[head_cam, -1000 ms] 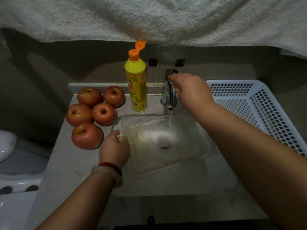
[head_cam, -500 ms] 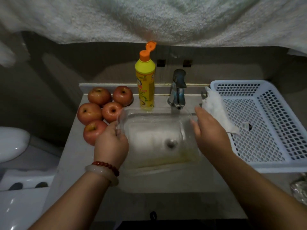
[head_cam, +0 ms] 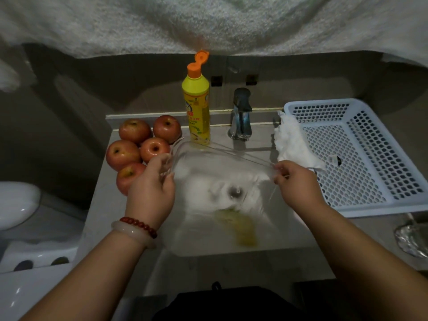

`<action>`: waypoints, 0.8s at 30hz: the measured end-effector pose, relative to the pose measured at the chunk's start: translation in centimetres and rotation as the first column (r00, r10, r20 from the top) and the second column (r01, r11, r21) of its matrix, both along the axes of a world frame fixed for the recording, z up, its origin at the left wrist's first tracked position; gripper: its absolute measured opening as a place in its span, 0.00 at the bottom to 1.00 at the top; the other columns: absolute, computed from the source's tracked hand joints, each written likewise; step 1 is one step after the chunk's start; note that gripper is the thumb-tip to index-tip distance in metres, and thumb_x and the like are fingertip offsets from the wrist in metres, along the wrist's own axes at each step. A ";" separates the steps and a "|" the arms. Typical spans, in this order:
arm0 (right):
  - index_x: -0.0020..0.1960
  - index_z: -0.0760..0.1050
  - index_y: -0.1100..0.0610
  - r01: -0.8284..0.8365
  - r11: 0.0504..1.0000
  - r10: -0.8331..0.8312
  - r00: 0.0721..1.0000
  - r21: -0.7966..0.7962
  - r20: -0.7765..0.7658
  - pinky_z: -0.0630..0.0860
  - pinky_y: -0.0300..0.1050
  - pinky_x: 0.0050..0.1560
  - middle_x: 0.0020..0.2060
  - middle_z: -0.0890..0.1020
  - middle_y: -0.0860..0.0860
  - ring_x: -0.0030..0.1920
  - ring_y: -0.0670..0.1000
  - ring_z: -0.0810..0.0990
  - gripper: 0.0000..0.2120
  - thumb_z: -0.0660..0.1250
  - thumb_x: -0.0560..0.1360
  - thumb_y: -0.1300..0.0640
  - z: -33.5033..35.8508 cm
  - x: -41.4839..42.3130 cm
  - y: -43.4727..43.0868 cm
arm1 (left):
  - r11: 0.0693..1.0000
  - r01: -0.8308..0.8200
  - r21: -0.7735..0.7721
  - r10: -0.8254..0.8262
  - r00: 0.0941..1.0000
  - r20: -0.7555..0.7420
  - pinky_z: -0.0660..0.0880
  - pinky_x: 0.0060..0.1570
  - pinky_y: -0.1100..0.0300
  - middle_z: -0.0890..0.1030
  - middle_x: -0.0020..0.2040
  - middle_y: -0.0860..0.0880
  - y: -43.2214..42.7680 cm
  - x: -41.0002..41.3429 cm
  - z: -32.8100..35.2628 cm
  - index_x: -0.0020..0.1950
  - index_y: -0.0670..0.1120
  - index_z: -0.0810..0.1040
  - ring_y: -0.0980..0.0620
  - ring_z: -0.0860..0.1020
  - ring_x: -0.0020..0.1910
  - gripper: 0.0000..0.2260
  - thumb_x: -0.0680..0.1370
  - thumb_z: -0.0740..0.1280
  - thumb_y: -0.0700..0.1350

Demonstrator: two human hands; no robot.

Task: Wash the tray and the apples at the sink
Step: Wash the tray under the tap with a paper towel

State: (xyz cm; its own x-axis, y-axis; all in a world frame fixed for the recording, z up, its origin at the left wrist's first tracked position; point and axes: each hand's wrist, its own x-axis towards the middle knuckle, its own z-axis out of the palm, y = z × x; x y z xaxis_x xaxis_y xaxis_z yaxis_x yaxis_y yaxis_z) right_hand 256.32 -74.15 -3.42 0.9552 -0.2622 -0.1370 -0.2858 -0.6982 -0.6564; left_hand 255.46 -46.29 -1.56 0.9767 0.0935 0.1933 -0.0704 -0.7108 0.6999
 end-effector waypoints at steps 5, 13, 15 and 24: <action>0.47 0.77 0.60 0.034 0.996 -0.028 0.996 -0.077 0.081 0.60 0.39 0.35 0.37 0.77 0.50 0.39 0.49 0.73 0.03 0.65 0.77 0.64 0.7 -1.5 0.4 | 1.000 -0.006 -0.005 0.006 1.000 -0.008 0.74 0.41 0.58 0.80 0.45 0.49 0.3 -0.1 0.3 0.58 0.45 0.75 0.49 0.79 0.44 0.11 0.77 0.67 0.39; 0.45 0.77 0.59 0.080 0.992 -0.064 0.986 -0.101 0.154 0.65 0.42 0.38 0.35 0.74 0.48 0.38 0.51 0.73 0.02 0.66 0.77 0.62 1.9 -3.3 1.0 | 1.000 0.021 0.019 -0.022 0.999 0.041 0.64 0.31 0.67 0.75 0.36 0.52 1.3 -1.3 0.6 0.44 0.47 0.72 0.62 0.72 0.34 0.07 0.75 0.69 0.37; 0.44 0.76 0.58 0.094 0.990 -0.076 0.983 -0.101 0.167 0.64 0.42 0.36 0.35 0.74 0.47 0.38 0.51 0.73 0.03 0.66 0.77 0.62 2.2 -3.7 1.0 | 1.000 0.027 0.004 -0.027 0.998 0.054 0.64 0.31 0.68 0.75 0.36 0.53 1.4 -1.7 0.8 0.44 0.47 0.72 0.61 0.72 0.35 0.07 0.75 0.69 0.37; 0.41 0.73 0.54 0.097 0.981 -0.060 0.975 -0.168 0.213 0.64 0.42 0.32 0.35 0.76 0.49 0.36 0.52 0.74 0.08 0.66 0.77 0.63 3.0 -4.4 0.7 | 0.997 0.069 -0.019 -0.068 0.997 0.031 0.64 0.31 0.69 0.74 0.34 0.53 1.8 -2.2 1.5 0.41 0.46 0.71 0.60 0.73 0.33 0.08 0.75 0.68 0.36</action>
State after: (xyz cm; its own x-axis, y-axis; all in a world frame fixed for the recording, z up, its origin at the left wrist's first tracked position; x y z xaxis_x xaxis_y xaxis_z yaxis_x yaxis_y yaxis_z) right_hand 251.93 -73.44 -0.40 0.9333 -0.3400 0.1157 -0.2162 -0.7891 -0.5750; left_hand 253.29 -44.45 -0.07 0.9747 0.0309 0.2212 -0.1394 -0.6895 0.7108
